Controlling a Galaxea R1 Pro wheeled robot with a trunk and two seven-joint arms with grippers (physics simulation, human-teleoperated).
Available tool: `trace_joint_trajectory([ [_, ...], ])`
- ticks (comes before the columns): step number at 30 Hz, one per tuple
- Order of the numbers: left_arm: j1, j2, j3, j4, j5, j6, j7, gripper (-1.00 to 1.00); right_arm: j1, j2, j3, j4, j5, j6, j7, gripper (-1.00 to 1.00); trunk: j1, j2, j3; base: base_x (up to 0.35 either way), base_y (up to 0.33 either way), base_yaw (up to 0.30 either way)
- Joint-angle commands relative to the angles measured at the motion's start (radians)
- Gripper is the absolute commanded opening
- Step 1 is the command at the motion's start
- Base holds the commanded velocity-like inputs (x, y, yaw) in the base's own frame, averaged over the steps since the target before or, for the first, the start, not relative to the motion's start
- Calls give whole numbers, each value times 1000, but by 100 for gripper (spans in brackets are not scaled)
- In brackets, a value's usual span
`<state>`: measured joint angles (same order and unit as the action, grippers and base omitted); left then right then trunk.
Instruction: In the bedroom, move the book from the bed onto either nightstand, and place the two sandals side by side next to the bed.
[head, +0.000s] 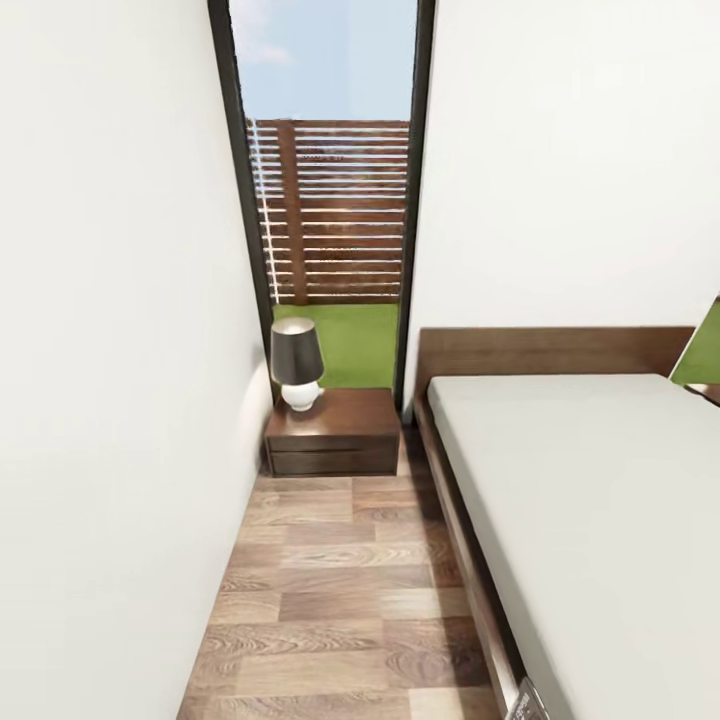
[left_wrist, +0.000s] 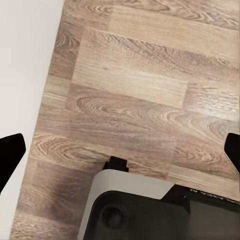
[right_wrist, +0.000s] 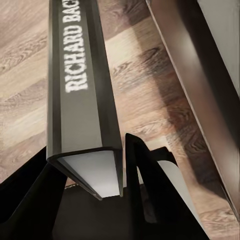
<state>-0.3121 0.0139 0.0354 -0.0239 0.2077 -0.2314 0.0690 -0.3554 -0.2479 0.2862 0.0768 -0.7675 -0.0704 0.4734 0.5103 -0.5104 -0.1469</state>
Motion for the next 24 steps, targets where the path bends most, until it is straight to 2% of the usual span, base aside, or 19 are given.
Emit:
trace_joint_trajectory([
  [1,-1,0,3,1,1,-3,0,100,-2,1,7,4,-7,-6,7,-100,1,-2,-2,333,0,0],
  [24,-1,0,3,1,1,-3,0,100,-2,0,7,5,-7,-6,7,-100,1,-2,-2,333,0,0],
])
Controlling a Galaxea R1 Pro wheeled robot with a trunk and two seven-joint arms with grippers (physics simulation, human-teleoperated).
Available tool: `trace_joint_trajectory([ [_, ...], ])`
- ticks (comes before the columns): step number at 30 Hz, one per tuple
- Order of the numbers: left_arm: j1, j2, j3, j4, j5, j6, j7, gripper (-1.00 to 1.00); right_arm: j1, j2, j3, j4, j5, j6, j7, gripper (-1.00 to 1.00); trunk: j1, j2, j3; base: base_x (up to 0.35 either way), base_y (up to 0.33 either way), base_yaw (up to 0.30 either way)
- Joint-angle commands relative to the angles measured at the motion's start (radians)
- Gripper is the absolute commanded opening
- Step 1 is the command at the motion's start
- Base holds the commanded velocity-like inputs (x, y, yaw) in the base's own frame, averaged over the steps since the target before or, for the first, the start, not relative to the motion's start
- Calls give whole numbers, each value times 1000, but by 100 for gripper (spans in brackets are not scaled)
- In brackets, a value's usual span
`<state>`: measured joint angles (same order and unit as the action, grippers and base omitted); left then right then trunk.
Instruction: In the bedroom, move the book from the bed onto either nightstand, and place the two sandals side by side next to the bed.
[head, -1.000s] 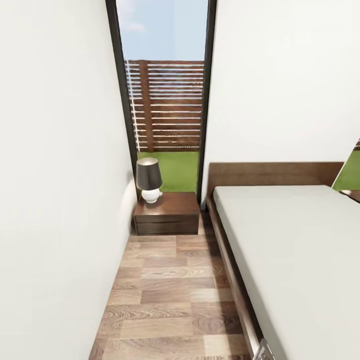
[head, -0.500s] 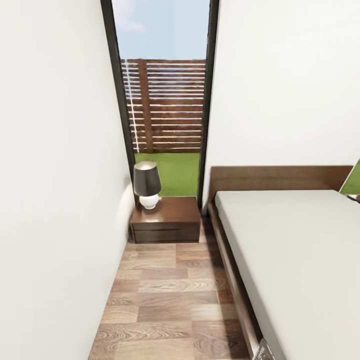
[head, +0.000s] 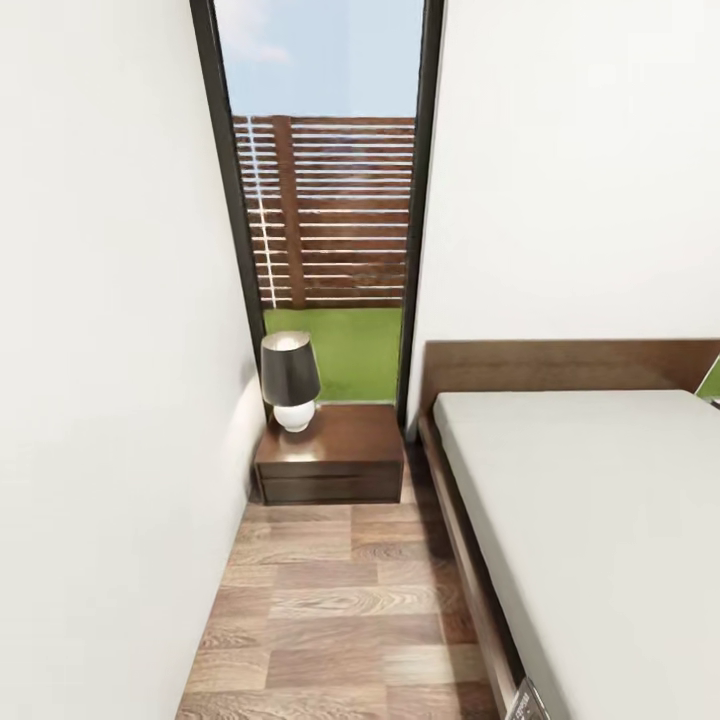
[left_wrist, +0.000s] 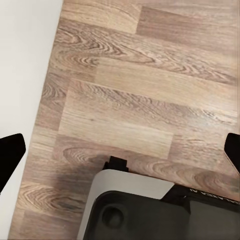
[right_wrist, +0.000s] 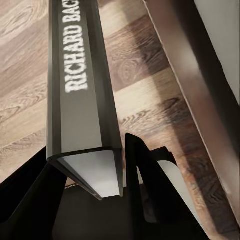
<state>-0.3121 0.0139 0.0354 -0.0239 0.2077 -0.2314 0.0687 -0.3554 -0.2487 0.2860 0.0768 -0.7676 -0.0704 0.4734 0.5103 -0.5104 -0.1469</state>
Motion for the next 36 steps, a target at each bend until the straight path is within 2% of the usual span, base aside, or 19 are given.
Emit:
trace_joint_trajectory([
  [1,-1,0,3,1,1,-3,1,100,-2,0,7,4,-7,-6,7,-100,1,-2,-2,333,0,0],
  [36,-1,0,3,1,1,-3,0,100,-2,1,7,4,-7,-6,7,-100,1,-2,-2,333,13,0],
])
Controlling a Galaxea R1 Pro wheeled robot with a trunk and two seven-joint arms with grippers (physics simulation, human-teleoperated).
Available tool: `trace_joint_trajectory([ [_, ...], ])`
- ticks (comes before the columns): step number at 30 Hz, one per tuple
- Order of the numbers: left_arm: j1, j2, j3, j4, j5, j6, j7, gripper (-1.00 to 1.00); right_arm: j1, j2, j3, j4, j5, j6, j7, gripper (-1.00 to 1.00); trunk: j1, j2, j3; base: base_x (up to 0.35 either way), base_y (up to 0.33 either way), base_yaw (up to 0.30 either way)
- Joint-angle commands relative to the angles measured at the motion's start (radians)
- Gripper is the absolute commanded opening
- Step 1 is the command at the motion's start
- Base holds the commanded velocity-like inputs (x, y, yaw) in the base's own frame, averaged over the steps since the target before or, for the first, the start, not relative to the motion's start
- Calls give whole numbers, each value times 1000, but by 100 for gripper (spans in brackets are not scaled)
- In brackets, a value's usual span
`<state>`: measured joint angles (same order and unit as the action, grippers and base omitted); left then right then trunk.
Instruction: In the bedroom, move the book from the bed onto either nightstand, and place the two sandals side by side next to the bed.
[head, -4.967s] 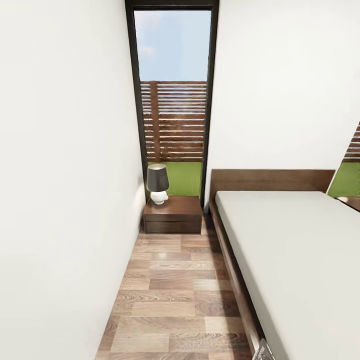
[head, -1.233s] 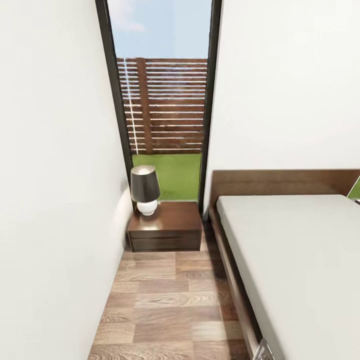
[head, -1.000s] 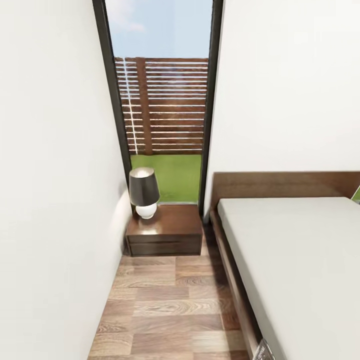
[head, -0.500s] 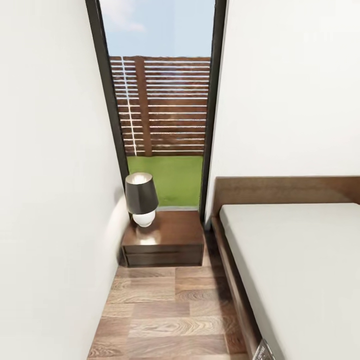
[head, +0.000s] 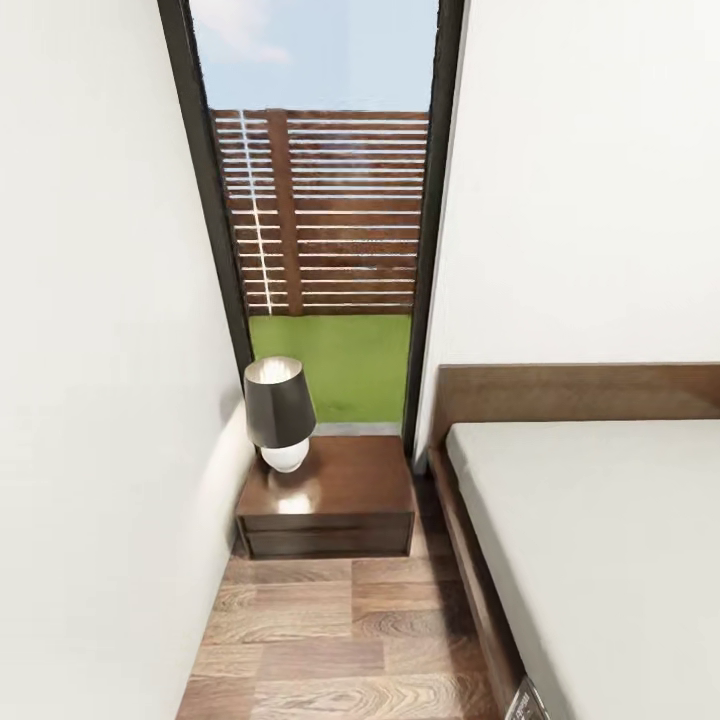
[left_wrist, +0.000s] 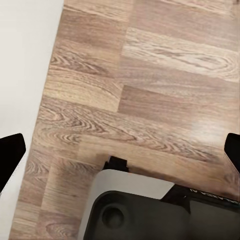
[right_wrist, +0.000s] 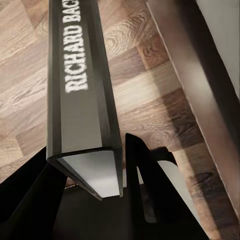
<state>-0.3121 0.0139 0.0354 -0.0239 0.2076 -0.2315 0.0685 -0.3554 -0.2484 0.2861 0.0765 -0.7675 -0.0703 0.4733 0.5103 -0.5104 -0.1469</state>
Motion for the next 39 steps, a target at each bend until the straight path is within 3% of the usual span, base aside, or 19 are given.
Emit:
trace_joint_trajectory([
  [1,-1,0,3,1,1,-3,1,100,-2,0,7,5,-7,-6,7,-100,1,-2,-2,333,75,0],
  [29,-1,-2,2,1,1,-3,1,100,-2,1,7,5,-7,-6,7,-100,1,-2,-3,330,57,39],
  [39,-1,-1,3,1,1,-3,-1,100,-2,0,6,4,-10,-5,17,-100,1,-2,-3,27,0,0],
])
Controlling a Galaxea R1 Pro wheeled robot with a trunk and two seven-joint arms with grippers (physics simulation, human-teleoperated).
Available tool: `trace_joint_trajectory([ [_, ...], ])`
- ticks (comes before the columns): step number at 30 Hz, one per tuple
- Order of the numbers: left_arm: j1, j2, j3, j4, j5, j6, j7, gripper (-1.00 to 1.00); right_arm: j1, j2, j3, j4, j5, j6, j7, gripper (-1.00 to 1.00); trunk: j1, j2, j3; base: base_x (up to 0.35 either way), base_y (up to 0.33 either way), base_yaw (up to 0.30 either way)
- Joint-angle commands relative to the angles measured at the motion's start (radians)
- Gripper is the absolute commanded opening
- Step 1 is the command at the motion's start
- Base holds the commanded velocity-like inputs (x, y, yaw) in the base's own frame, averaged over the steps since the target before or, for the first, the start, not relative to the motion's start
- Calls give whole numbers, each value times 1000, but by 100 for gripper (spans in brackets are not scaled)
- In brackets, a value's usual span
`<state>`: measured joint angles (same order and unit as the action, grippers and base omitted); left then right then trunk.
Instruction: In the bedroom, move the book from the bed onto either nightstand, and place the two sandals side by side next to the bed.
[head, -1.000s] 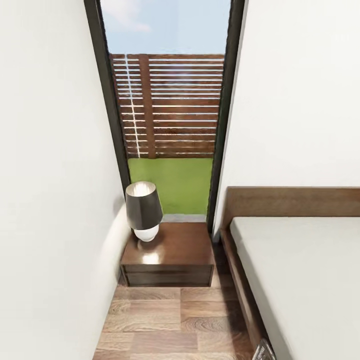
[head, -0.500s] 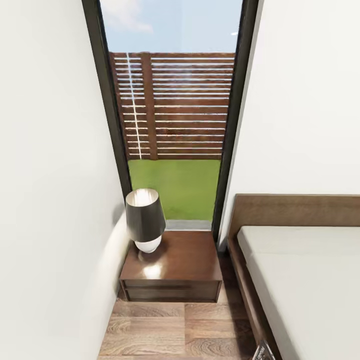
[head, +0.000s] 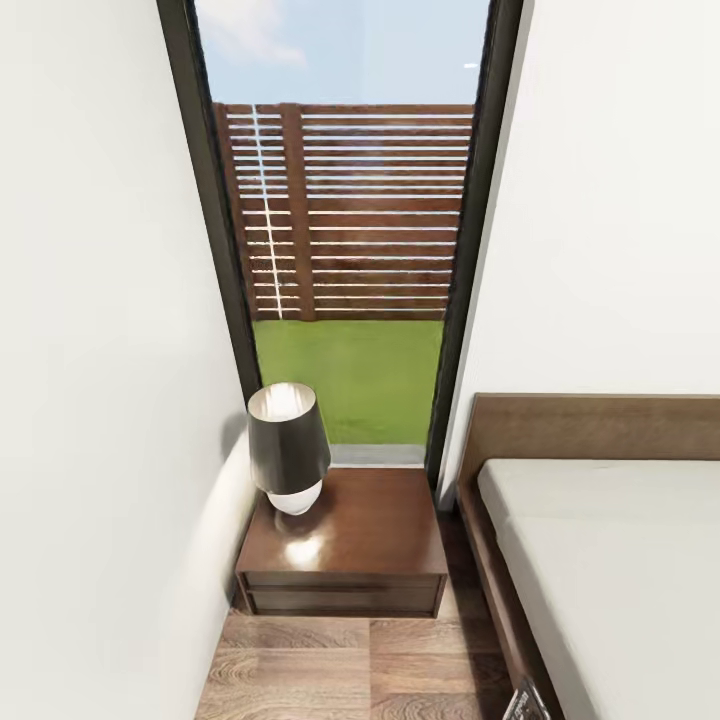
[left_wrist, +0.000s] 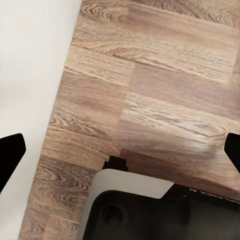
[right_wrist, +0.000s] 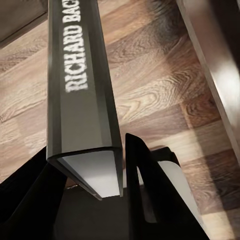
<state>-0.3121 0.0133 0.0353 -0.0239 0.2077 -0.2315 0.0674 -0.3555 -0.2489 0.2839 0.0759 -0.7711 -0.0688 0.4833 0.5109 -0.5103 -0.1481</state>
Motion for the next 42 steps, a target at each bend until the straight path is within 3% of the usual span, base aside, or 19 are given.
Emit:
trace_joint_trajectory([
  [1,-1,0,3,1,1,-3,0,100,-2,0,7,4,-7,-3,9,-100,0,-2,-2,0,0,0],
  [9,-1,-1,2,0,1,-4,-1,100,-3,-1,2,-64,-8,31,10,-100,0,-2,-2,0,0,0],
  [13,-1,-1,2,-1,1,-5,-2,100,-3,1,2,-233,-8,158,7,-100,0,-2,-2,0,0,0],
  [19,-1,-1,2,-37,1,-4,-5,100,-4,3,3,-544,-8,432,3,-100,0,-2,-2,0,0,0],
  [22,-1,-1,2,-59,1,-4,-6,100,-4,2,2,-619,-9,484,3,-100,0,-2,-2,0,0,0],
  [33,-1,-1,3,-78,2,-3,-27,100,-5,0,-3,-741,-23,585,9,-100,0,-2,-2,82,0,0],
  [40,-1,-5,2,-80,2,-3,-73,100,-5,4,-3,-801,-121,599,11,-100,0,-2,-2,314,0,0],
  [42,-1,-10,1,-80,2,-3,-75,100,-5,5,-3,-804,-130,599,11,-100,0,-2,-2,330,0,0],
])
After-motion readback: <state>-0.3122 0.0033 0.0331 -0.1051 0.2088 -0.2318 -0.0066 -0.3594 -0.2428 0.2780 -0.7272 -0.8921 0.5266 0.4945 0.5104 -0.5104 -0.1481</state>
